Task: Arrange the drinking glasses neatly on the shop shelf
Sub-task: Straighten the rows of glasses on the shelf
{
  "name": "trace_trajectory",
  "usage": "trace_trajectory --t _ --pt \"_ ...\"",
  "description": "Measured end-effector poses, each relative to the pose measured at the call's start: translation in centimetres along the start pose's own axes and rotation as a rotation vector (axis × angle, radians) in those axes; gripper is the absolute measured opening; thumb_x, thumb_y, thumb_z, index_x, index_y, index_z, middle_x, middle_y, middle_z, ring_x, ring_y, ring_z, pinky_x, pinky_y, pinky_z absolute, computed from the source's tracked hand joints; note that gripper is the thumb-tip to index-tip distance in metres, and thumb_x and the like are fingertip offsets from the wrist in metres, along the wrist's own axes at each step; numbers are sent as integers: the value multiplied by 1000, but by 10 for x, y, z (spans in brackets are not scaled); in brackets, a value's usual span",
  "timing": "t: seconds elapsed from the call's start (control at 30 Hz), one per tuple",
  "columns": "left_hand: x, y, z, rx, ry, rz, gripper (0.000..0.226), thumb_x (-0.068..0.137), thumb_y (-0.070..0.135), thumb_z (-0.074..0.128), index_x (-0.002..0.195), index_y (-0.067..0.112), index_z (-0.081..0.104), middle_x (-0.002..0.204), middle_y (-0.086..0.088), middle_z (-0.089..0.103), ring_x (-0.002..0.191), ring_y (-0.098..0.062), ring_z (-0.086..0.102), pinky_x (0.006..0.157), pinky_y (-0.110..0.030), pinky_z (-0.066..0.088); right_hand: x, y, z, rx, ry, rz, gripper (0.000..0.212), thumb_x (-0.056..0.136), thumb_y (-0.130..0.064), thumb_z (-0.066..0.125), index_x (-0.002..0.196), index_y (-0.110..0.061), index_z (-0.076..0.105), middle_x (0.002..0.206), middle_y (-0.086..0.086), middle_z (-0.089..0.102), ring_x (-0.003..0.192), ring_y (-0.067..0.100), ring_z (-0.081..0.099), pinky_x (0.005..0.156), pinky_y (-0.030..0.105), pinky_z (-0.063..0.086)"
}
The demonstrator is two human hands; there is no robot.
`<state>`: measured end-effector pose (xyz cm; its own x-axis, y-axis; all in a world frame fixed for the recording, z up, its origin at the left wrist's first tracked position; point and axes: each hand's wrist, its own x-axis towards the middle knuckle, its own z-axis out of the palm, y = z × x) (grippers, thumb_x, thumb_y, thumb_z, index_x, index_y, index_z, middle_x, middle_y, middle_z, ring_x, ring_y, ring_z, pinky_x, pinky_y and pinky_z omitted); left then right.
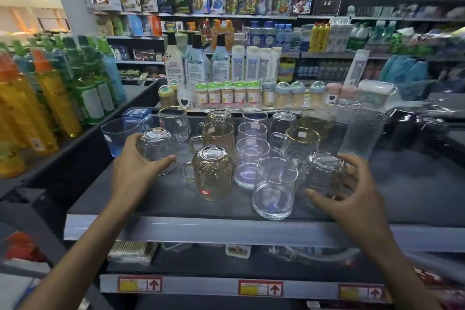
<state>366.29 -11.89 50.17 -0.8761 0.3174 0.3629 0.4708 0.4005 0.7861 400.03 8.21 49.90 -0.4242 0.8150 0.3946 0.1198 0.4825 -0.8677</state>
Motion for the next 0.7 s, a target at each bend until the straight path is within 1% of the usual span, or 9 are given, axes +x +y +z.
trace_trajectory --t 0.03,0.07,0.2,0.27,0.37,0.43,0.5,0.6,0.7 --pt "-1 1 0 7 -1 2 89 67 40 95 141 18 50 126 -4 69 111 -23 65 86 -32 46 1 1 -1 4 -1 3 84 60 -23 96 128 -37 48 108 -26 58 93 -17 61 81 21 50" --pt "-3 2 0 11 -2 5 90 68 40 95 142 18 50 128 -5 69 112 -23 64 86 -32 46 1 2 -2 12 -5 2 84 60 -24 97 127 -37 48 107 -25 59 95 -14 62 82 22 51" --pt "-9 4 -2 25 -14 -19 97 67 45 94 147 19 45 131 -8 66 107 -22 63 88 -35 49 2 4 0 59 -30 0 88 47 -47 91 125 -40 49 115 -18 66 102 -1 66 84 26 54" --pt "-15 6 -6 49 19 -26 95 69 50 91 147 23 43 134 -7 64 113 -24 64 92 -41 52 3 5 0 73 -50 -7 89 48 -44 92 126 -39 50 116 -16 66 103 1 67 85 29 55" --pt "-31 16 -13 149 103 15 88 75 56 84 148 25 43 140 -4 59 124 -26 60 96 -48 54 5 6 -1 110 -60 -17 87 53 -30 96 127 -38 51 121 -16 63 105 2 65 87 31 56" --pt "-44 29 -17 216 177 65 79 79 55 81 145 28 46 141 -1 57 126 -25 57 96 -48 54 6 7 -3 133 -59 -18 90 48 -37 94 128 -37 51 124 -12 64 105 3 66 87 30 55" --pt "-56 45 -21 208 218 106 71 82 50 80 142 28 49 140 1 57 128 -23 56 97 -47 52 8 9 -5 144 -51 -24 92 44 -44 92 127 -39 52 128 -6 64 107 8 67 90 33 57" --pt "-76 80 -23 87 207 269 56 86 41 79 135 26 56 131 5 61 120 -15 59 98 -39 52 10 12 -11 142 -60 -33 92 44 -46 93 126 -42 52 134 -3 61 111 13 67 94 40 57" --pt "-93 126 -9 7 64 499 43 89 38 77 127 26 62 121 11 64 110 -4 61 95 -32 53 11 16 -19 141 -53 -36 92 44 -48 93 126 -43 52 135 -3 61 112 14 67 96 43 58"
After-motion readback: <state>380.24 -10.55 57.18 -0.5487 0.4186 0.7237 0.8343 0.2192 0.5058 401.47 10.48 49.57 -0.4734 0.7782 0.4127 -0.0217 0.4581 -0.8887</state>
